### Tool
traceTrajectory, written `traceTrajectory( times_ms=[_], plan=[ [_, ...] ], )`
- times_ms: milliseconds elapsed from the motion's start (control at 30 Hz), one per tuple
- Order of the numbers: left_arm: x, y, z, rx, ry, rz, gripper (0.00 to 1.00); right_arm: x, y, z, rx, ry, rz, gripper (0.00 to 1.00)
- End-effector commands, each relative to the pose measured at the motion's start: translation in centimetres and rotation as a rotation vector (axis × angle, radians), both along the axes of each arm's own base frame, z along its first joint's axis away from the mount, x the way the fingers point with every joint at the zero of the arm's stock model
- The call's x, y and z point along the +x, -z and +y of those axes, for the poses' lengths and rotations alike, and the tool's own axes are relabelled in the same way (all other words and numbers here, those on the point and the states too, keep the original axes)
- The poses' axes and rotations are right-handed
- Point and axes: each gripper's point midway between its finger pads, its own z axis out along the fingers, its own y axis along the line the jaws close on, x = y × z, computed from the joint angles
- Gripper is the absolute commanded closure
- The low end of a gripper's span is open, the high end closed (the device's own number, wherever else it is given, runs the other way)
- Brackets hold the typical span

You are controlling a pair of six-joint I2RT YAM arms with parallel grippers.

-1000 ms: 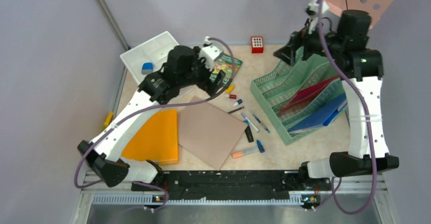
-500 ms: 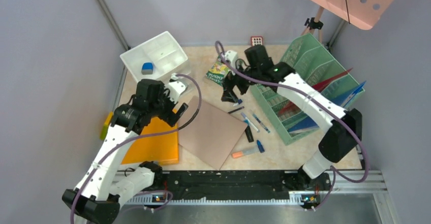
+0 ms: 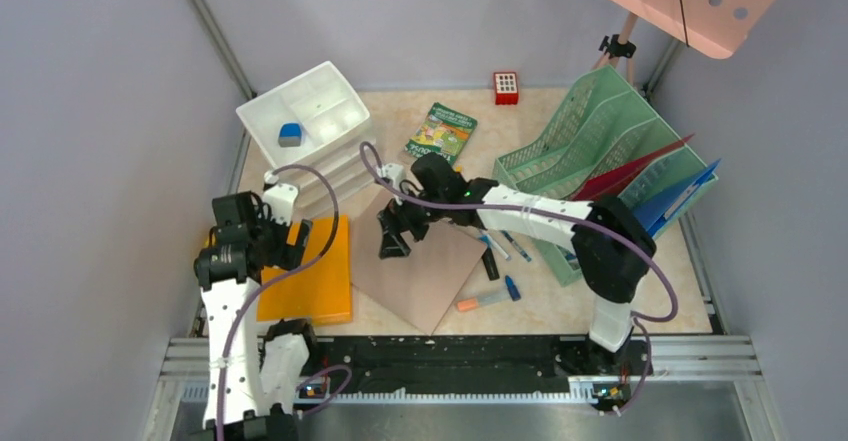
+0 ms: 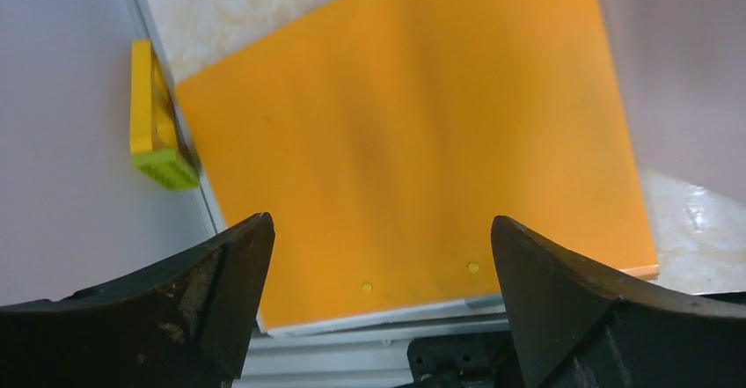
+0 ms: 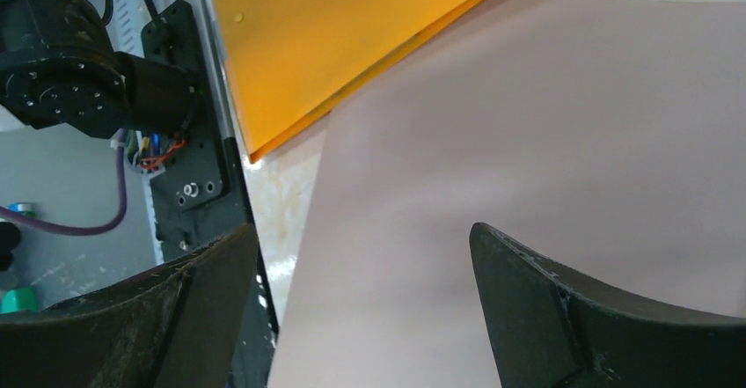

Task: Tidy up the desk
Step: Move the folder to the center of the board.

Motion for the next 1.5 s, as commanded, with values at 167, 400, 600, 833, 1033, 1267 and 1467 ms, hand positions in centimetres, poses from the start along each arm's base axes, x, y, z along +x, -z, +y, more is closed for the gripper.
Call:
traceTrajectory(
  times_ms=[167,400,600,833,1033,1267,1467],
  plan=[
    [-3.2,3.0,5.2,0.047,-0.151,0.067,0.01,-2.0,1.7,6.6,0.111,0.018,0.193,0.13],
    [-5.0,4.7,8.8,-0.066,-0.288,0.118,0.02,-2.7,3.3,8.2,0.098,0.027,0.240,0.13],
    [-6.5,6.6,10.9,-0.140,-0.354,0.206,0.03,-2.9,3.8,9.1,0.075,0.013,0.251,0.14],
    [-7.5,8.3,14.2,-0.107,-0.413,0.232,0.03,-3.3,4.0,9.6,0.043,0.013,0.250,0.14],
    [-8.4,9.4,16.5,-0.116,-0.450,0.254,0.03,-3.5,4.7,9.9,0.030,0.011,0.266,0.14],
    [-8.6,11.2,17.0,-0.116,-0.444,0.277,0.03,-3.6,5.1,10.4,0.017,0.003,0.283,0.14],
    [-8.9,12.6,17.0,-0.160,-0.436,0.308,0.02,-3.6,5.4,10.3,0.009,-0.002,0.284,0.14]
  ],
)
